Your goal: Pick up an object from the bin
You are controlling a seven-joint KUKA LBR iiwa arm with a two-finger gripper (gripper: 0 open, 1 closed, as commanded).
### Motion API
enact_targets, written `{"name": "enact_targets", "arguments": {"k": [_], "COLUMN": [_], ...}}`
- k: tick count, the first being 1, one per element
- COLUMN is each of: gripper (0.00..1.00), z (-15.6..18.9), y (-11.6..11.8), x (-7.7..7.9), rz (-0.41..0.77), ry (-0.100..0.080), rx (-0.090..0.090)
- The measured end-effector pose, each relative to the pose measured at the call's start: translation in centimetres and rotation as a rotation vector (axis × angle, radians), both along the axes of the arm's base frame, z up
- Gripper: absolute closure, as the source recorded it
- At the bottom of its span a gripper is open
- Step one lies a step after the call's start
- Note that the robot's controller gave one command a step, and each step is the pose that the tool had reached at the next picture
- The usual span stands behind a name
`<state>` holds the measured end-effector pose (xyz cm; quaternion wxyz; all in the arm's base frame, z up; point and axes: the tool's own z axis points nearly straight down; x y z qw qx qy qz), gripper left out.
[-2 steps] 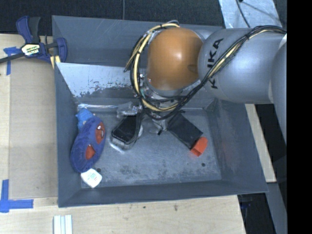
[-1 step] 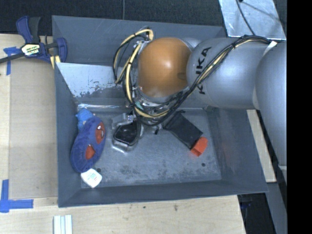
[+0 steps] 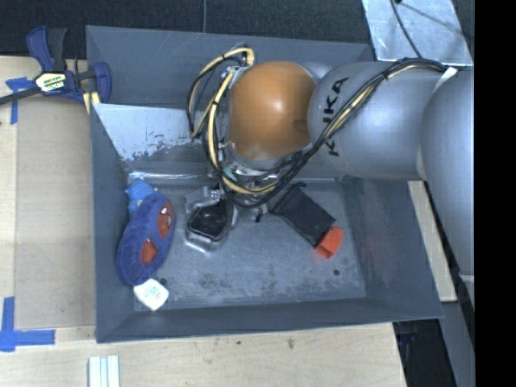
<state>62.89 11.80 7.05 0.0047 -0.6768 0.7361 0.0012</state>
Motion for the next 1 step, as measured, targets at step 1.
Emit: {"name": "enact_targets", "arguments": {"k": [1], "gripper": [1.0], "z": [0.04], "y": [0.17], "x": [0.0], "rz": [0.0], "ry": [0.0], "rx": [0.003]}}
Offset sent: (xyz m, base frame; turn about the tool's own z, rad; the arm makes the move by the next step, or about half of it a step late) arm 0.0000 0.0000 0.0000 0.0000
